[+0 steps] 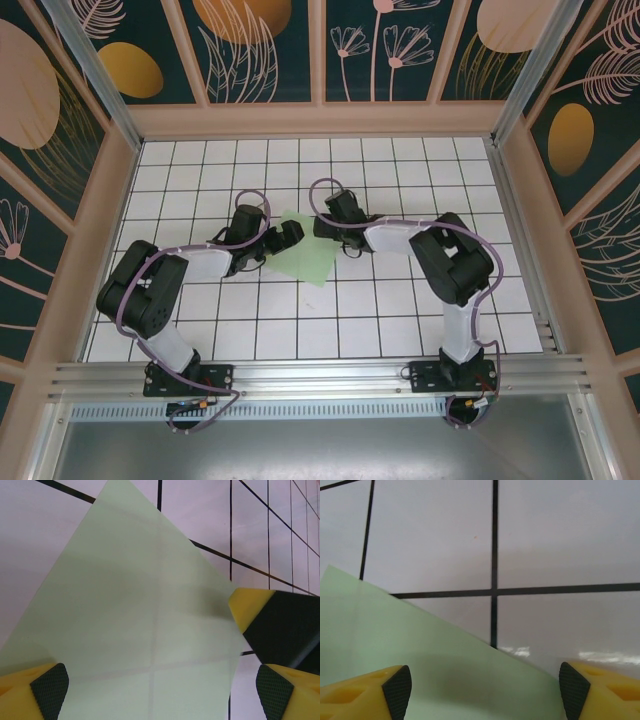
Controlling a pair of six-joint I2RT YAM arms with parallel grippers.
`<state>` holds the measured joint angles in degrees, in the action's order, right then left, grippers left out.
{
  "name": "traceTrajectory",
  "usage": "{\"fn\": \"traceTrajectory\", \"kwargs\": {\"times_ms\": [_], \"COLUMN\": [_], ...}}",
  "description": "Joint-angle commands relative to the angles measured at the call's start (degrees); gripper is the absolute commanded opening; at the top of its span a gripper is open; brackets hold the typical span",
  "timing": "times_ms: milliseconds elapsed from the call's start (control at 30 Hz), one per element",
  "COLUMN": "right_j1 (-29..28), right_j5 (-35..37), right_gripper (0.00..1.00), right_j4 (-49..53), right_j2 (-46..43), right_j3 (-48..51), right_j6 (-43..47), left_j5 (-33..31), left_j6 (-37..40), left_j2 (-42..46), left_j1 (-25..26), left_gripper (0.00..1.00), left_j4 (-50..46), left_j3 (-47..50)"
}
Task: Fold a paper plane with a square sheet of paper (fold left side to right side)
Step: Pick up the square sheet of paper from the center of the table.
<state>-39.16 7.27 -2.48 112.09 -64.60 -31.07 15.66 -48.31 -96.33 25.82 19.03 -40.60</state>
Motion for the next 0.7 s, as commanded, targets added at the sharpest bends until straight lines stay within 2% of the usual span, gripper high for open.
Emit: {"fn": "traceTrajectory", "kwargs": {"times_ms": [0,167,267,400,667], "right_j1": [-3.5,-4.5,-4.5,-4.2,-2.6], "right_j5": [-6.1,-7.9,-8.0,-9.5,-15.5], "right_gripper": [0.79,0.77,0.68,0.44,0.17], "right_j4": [2.7,2.5,1.3,-0.1,-5.7], "right_j2": [1.6,0.3,-0.9,-2.7,-9.0], "right_j3": [-1.6,-1.0,0.2,1.2,5.6], "right_j6": [-2.1,-2.2,-1.9,-0.5,1.9], "left_j5": [1.4,1.6,1.7,2.5,0.3], "left_j6": [-1.2,-1.3,-1.4,-1.6,0.7], "left_j2": [-1.5,-1.5,-1.3,0.1,8.4], "left_j1": [0.2,0.2,0.2,0.2,0.1], "left_gripper": [0.99,0.99,0.98,0.98,0.98], "left_j4": [-1.3,-0.9,-0.6,1.5,0.1], "left_j3": [1.4,1.5,1.5,2.2,2.5]}}
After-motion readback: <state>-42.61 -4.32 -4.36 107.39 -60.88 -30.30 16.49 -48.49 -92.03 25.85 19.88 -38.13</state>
